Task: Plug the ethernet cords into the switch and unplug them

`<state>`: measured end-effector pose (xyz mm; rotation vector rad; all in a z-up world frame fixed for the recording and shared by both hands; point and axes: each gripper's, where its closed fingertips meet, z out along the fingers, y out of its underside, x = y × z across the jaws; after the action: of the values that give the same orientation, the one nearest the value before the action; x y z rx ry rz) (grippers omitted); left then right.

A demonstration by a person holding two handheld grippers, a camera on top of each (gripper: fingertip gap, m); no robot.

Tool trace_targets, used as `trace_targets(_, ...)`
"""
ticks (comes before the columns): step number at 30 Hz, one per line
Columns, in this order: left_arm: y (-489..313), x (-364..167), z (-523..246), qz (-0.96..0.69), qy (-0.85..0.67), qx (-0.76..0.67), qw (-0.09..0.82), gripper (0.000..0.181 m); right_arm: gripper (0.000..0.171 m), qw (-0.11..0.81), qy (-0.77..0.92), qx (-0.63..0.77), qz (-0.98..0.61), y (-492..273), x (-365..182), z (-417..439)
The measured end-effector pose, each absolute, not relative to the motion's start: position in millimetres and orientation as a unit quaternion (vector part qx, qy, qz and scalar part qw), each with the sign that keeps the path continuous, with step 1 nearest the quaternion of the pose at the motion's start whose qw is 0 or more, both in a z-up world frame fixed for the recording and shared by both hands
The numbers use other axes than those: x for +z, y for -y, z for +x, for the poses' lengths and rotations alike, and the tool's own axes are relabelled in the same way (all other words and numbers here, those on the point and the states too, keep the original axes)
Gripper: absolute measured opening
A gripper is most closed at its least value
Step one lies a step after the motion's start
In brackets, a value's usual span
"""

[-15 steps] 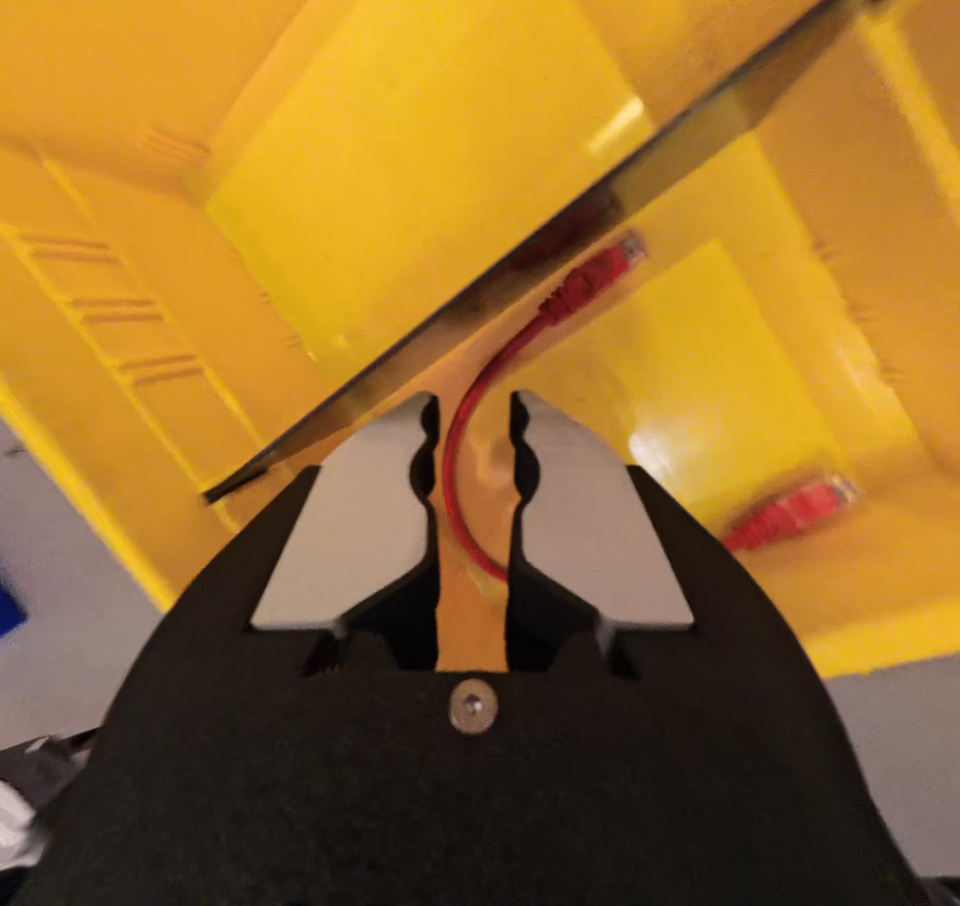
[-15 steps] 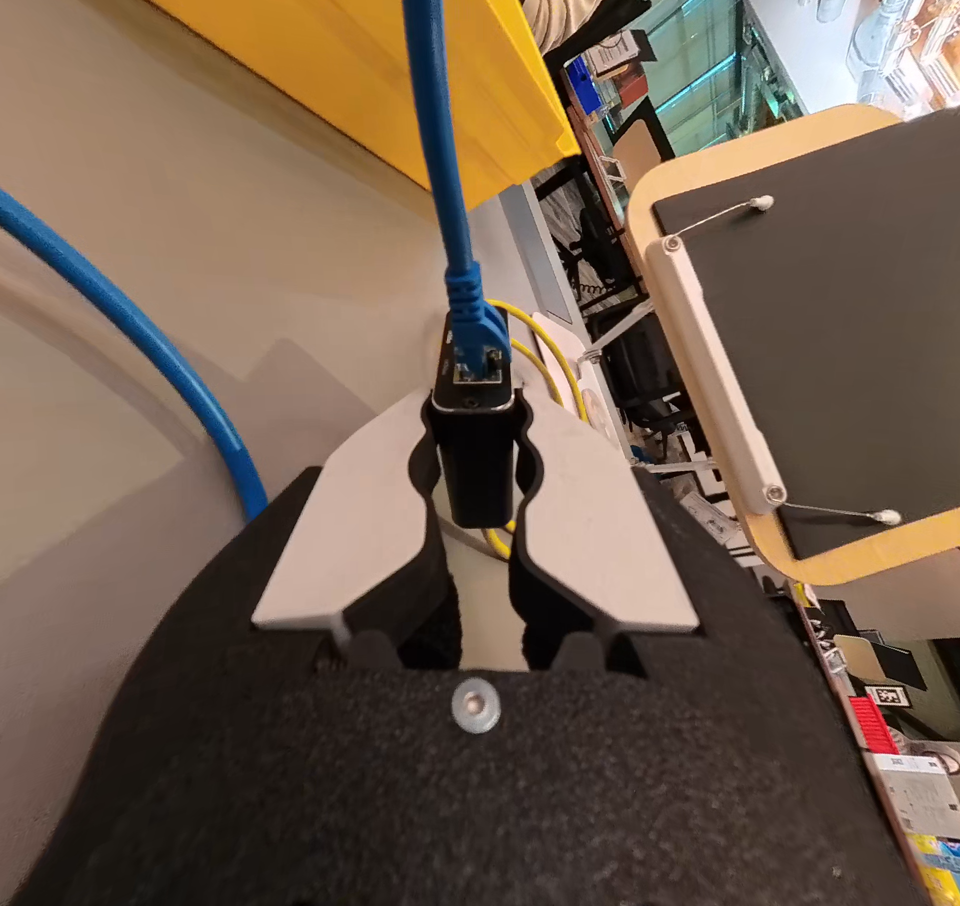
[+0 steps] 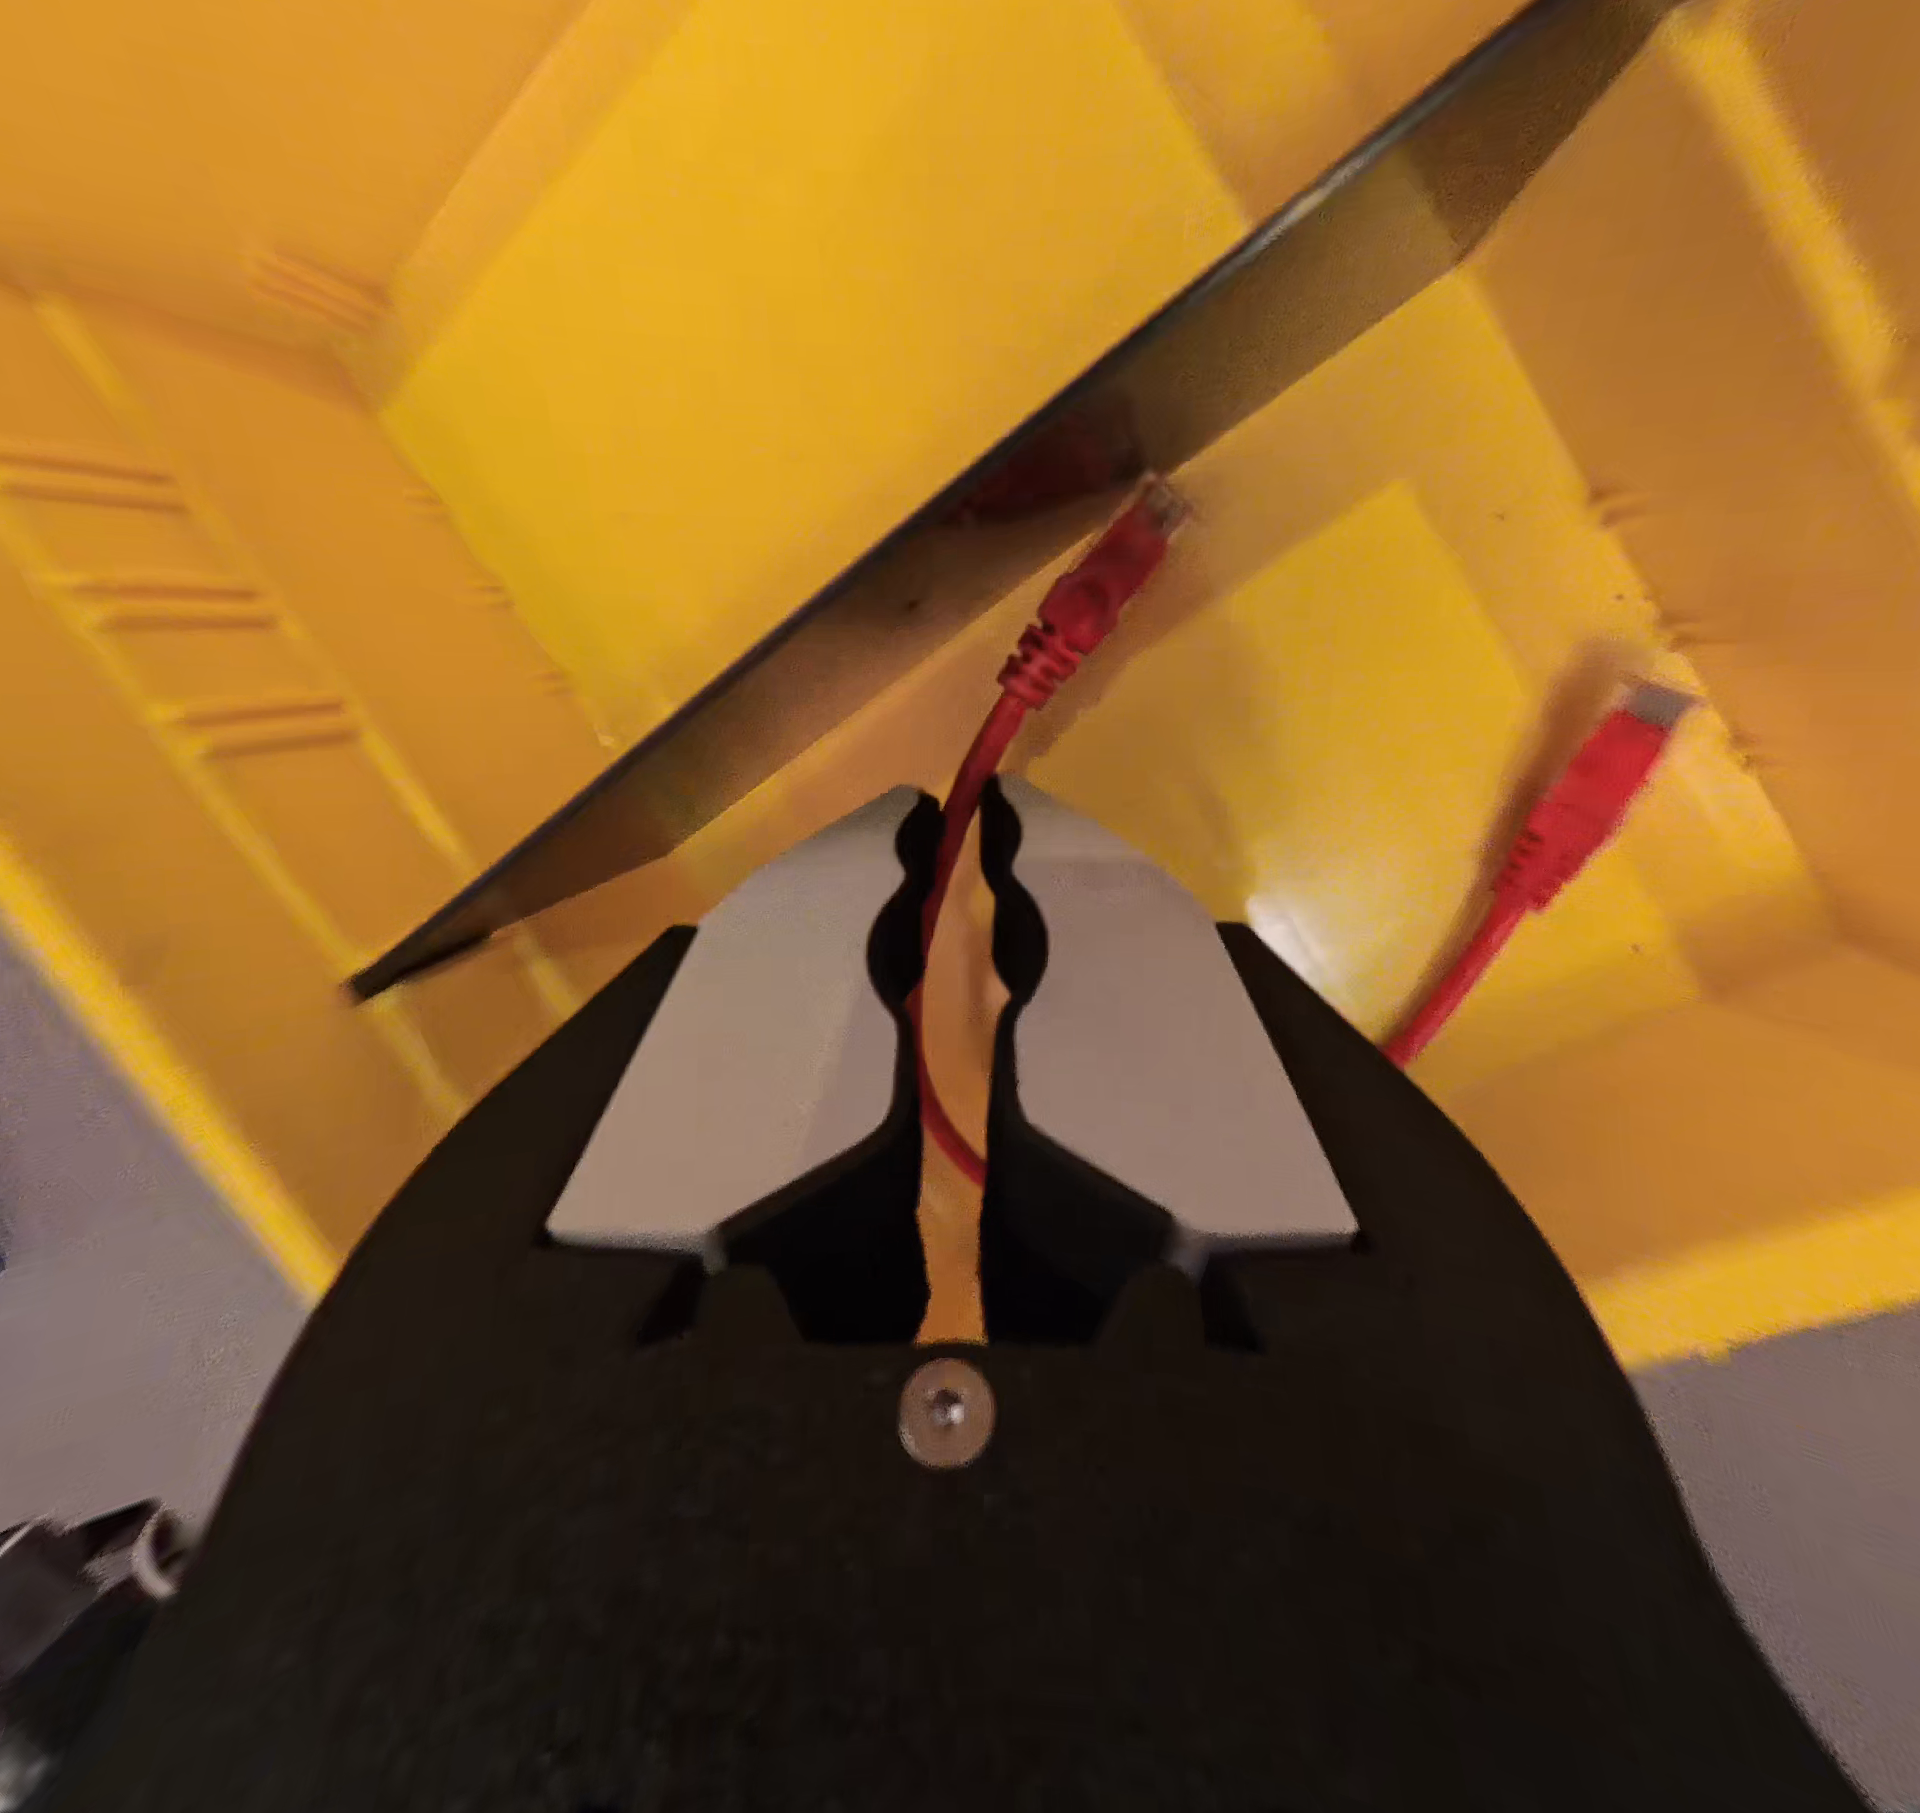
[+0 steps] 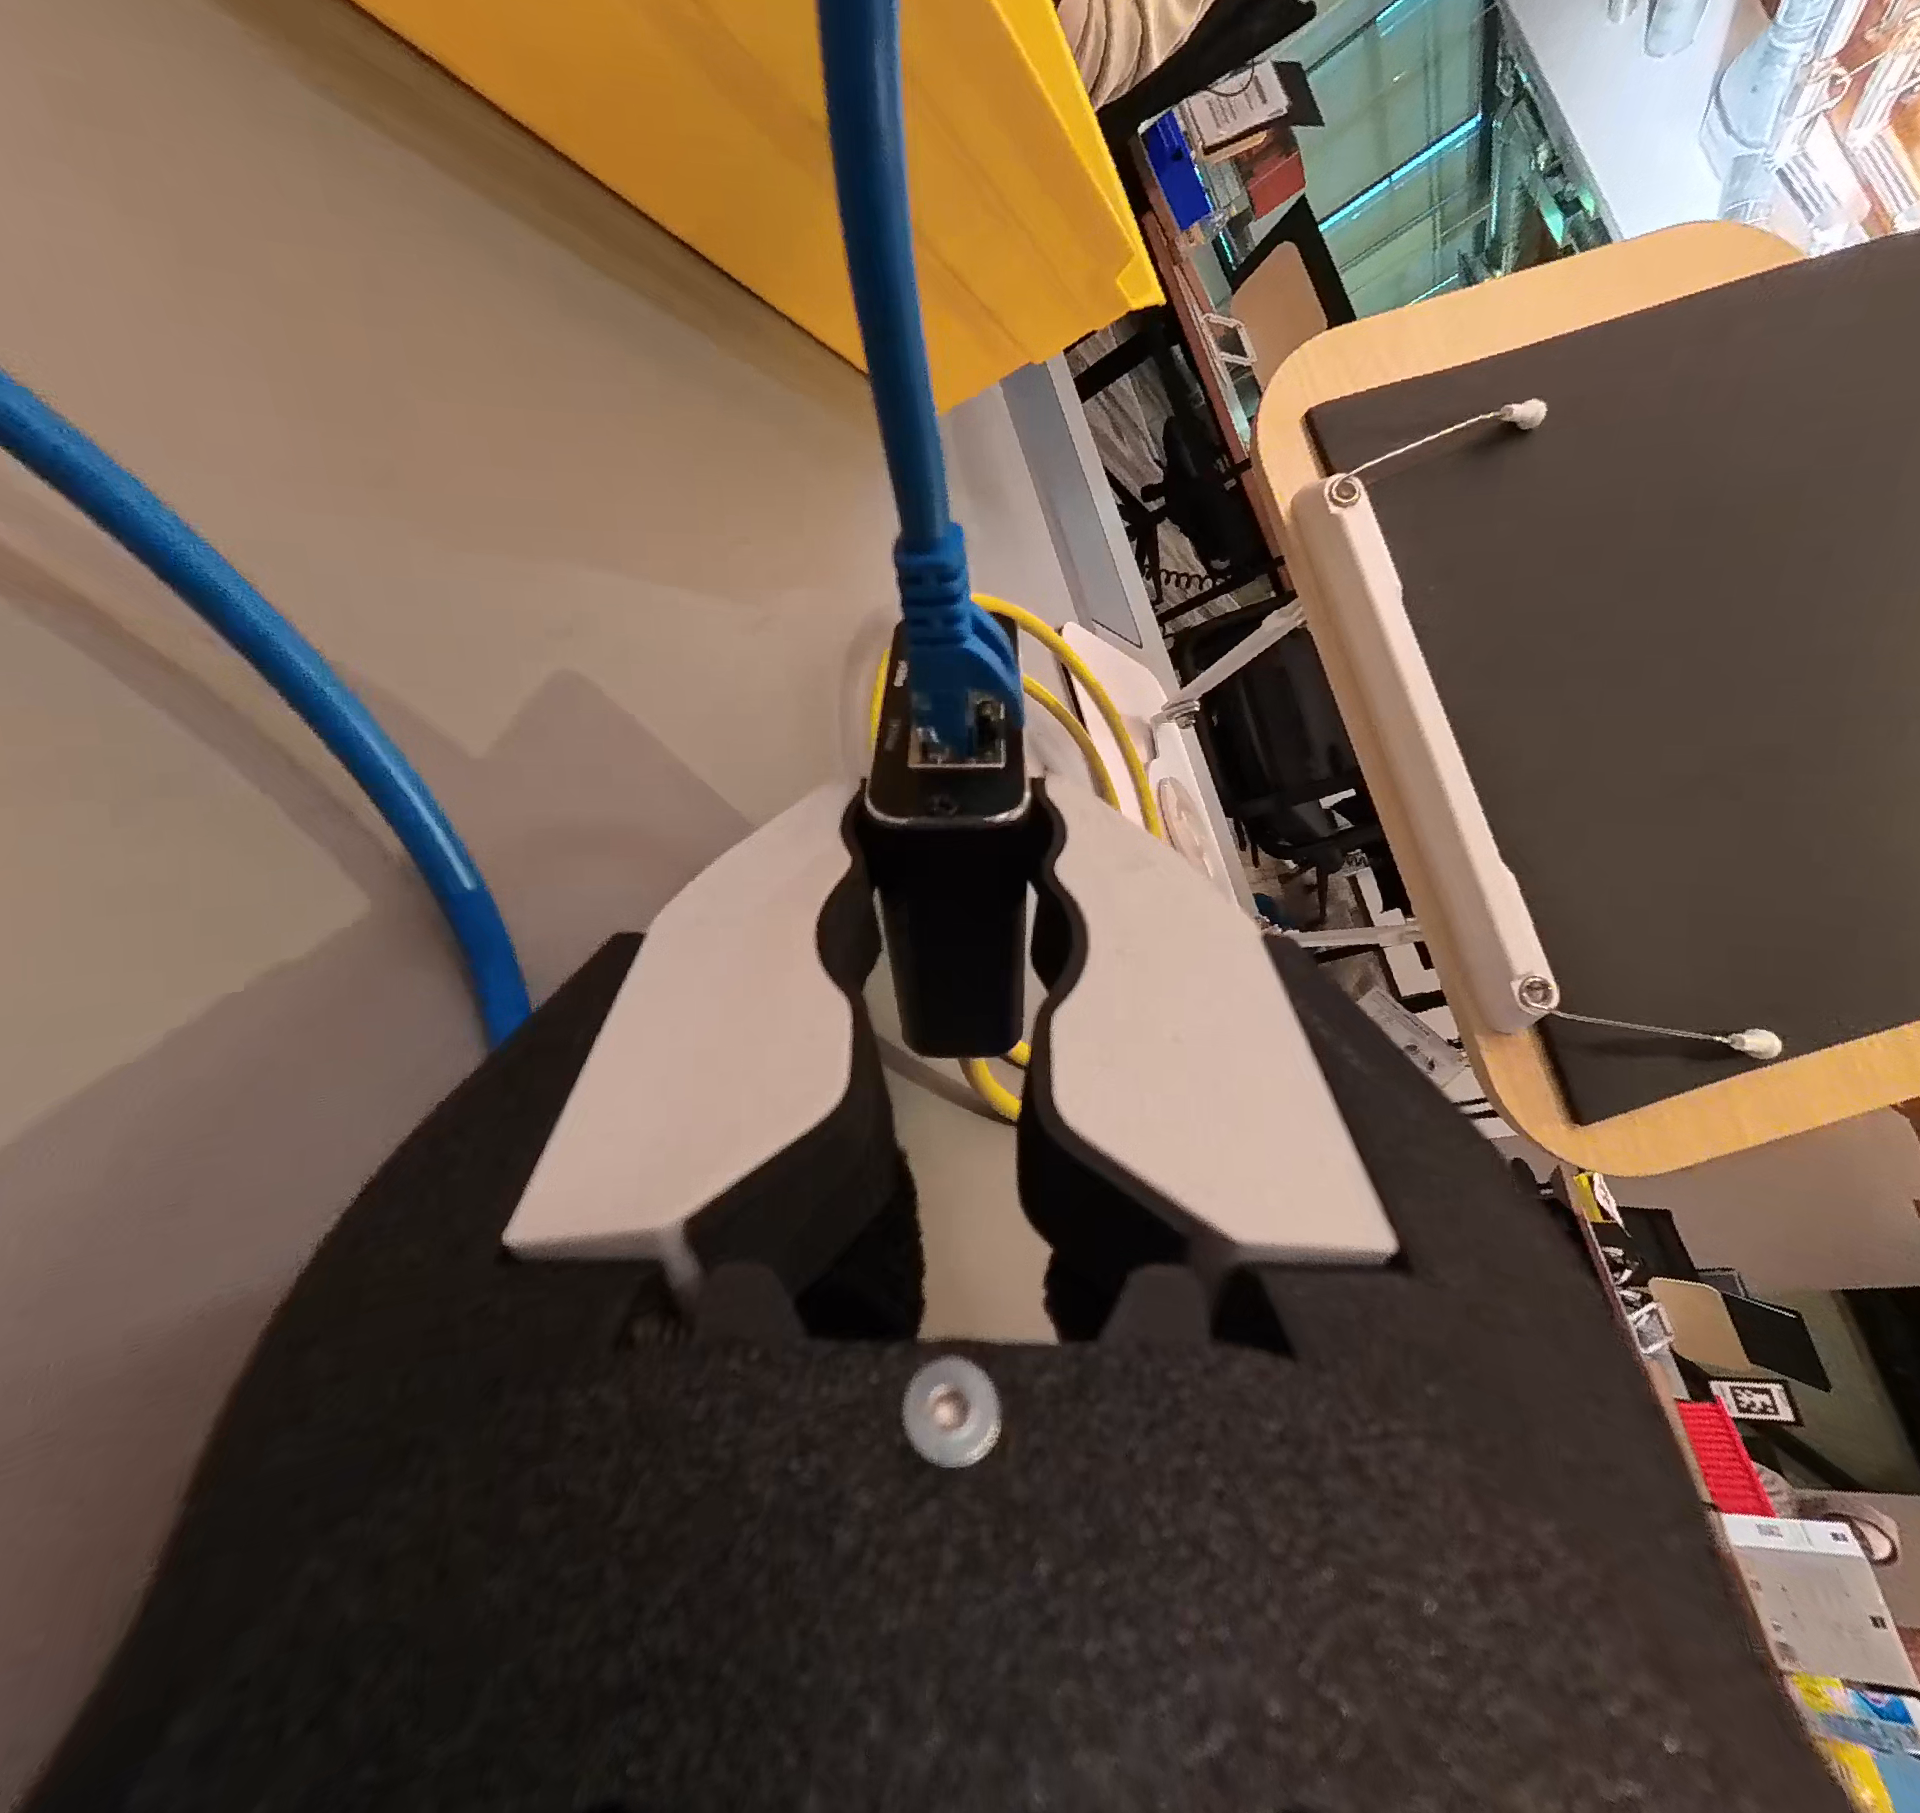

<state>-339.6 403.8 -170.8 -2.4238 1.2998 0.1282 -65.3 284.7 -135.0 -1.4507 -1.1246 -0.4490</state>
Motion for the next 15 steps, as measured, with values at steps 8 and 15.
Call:
trace_targets(8, -353, -28, -343, -0.833, -0.441, 0.009, 0.333, 0.004, 0.026, 0.587, 0.48, -0.192, -0.623, -284, -133, -65)
trace_targets(15, -270, 36, -323, -0.806, -0.437, -0.161, 0.367, 0.004, 0.026, 0.585, 0.484, -0.195, -0.62, -284, -134, -68)
